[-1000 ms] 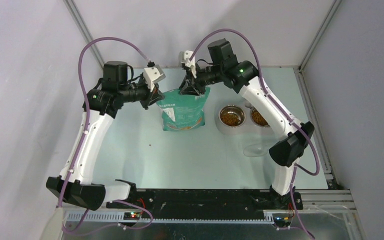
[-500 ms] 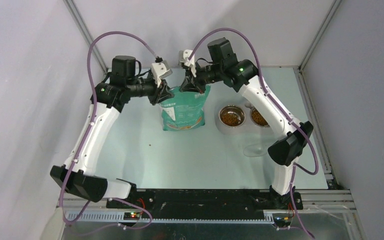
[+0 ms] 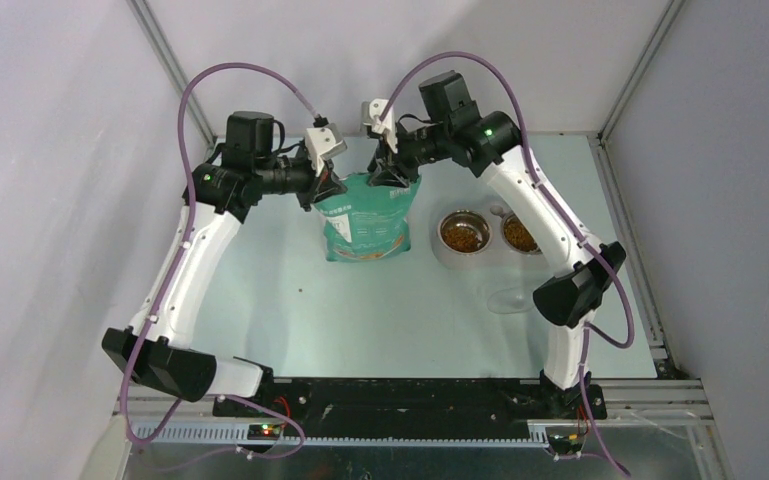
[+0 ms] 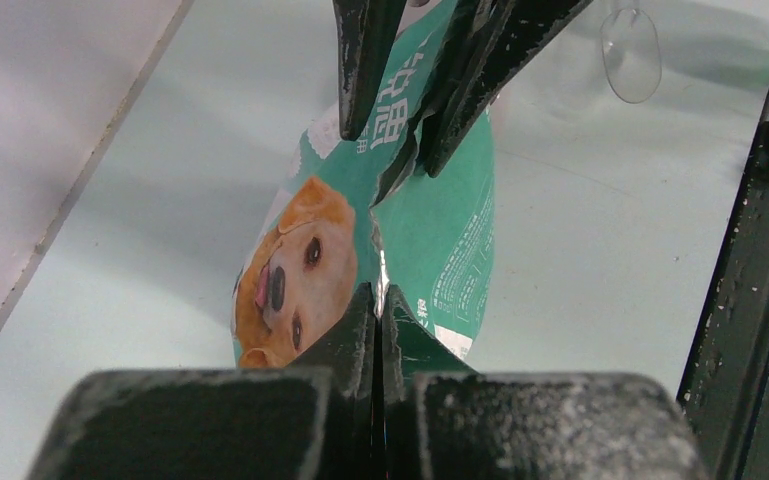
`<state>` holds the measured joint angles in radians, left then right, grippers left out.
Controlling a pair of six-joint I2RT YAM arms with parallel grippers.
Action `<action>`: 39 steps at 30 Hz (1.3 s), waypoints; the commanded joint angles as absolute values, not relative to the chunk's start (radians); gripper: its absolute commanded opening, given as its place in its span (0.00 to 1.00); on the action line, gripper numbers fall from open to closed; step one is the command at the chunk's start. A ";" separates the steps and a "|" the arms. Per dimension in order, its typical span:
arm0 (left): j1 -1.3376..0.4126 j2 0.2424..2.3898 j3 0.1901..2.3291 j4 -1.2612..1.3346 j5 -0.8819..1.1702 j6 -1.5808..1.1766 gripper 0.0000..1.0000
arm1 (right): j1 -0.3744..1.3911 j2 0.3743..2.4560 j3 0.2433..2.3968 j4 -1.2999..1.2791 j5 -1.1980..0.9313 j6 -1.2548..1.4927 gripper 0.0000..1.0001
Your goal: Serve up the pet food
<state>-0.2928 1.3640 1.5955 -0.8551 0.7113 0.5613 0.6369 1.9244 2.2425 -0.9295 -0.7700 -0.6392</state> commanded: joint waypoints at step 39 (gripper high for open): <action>-0.239 1.367 1.715 -0.974 0.651 0.665 0.07 | 0.492 1.978 2.425 -1.133 -0.771 -0.704 0.00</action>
